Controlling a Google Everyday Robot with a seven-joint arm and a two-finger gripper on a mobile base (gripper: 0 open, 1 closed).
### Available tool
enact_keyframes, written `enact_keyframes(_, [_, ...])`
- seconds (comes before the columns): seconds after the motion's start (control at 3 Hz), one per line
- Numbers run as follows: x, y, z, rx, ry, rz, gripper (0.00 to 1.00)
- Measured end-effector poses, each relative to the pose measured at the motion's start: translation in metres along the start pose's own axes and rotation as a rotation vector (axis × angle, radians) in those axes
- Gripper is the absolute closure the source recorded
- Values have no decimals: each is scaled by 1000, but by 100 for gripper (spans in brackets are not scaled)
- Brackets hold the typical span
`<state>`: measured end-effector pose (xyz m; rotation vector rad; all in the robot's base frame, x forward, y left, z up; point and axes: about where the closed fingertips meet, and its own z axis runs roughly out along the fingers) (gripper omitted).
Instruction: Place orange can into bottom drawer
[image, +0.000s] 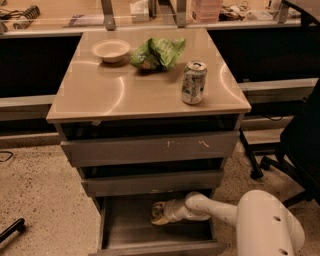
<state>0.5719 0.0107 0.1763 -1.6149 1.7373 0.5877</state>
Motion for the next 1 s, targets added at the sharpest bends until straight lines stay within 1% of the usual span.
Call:
enact_keyframes(0.33, [0, 0, 0, 0, 0, 0, 18])
enact_keyframes(0.67, [0, 0, 0, 0, 0, 0, 0])
enact_keyframes(1.0, [0, 0, 0, 0, 0, 0, 0])
